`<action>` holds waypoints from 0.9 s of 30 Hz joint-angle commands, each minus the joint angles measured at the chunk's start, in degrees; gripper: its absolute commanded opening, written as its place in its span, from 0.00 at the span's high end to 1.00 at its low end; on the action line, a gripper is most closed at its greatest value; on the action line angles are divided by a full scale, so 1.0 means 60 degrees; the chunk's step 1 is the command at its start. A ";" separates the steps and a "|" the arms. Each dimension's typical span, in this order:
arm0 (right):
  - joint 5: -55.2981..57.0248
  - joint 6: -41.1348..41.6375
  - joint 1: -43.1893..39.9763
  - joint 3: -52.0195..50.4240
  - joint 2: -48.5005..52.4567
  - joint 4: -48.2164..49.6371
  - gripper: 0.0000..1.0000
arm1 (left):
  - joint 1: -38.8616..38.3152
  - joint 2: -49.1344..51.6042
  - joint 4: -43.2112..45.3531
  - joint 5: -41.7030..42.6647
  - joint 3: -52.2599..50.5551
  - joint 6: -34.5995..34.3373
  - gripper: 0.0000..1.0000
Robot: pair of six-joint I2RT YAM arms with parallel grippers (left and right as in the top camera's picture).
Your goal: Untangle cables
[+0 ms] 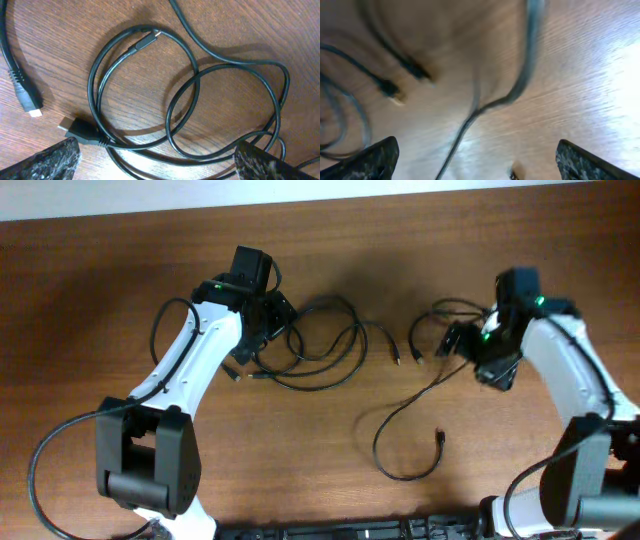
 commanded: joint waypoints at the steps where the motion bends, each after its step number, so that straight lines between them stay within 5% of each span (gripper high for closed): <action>1: 0.0018 0.0375 0.0321 -0.1399 -0.0080 0.1566 0.02 | -0.0011 -0.0033 -0.0011 -0.0138 -0.0073 -0.0091 0.01; 3: 0.0087 0.0379 0.0568 -0.2080 -0.0080 0.2841 0.11 | -0.0011 -0.0033 -0.0011 -0.0138 -0.0076 -0.0095 0.01; 5: 0.0091 0.0382 0.0874 -0.2681 -0.0076 0.3694 0.30 | -0.0015 -0.0033 -0.0011 -0.0138 -0.0073 -0.0095 0.01; 10: 0.1286 0.0382 0.1545 -0.3858 -0.0073 0.5971 0.52 | -0.0011 -0.0033 -0.0011 -0.0138 -0.0073 -0.0095 0.01; 12: 0.1519 0.0379 0.1515 -0.3883 -0.0076 0.6135 0.93 | -0.0011 -0.0033 -0.0011 -0.0138 -0.0073 -0.0095 0.01; 19: 0.1548 0.0222 0.1384 -0.3118 -0.0484 0.6484 0.96 | -0.0022 -0.0033 -0.0011 -0.0138 -0.0073 -0.0095 0.01; 23: 0.1574 -0.3268 0.0750 -0.0849 -0.1785 0.4991 0.96 | -0.0022 -0.0033 -0.0011 -0.0138 -0.0073 -0.0095 0.01; 27: 0.2809 -0.5344 -0.0477 0.2215 -0.2339 0.4415 0.96 | -0.0022 -0.0033 -0.0011 -0.0138 -0.0076 -0.0095 0.01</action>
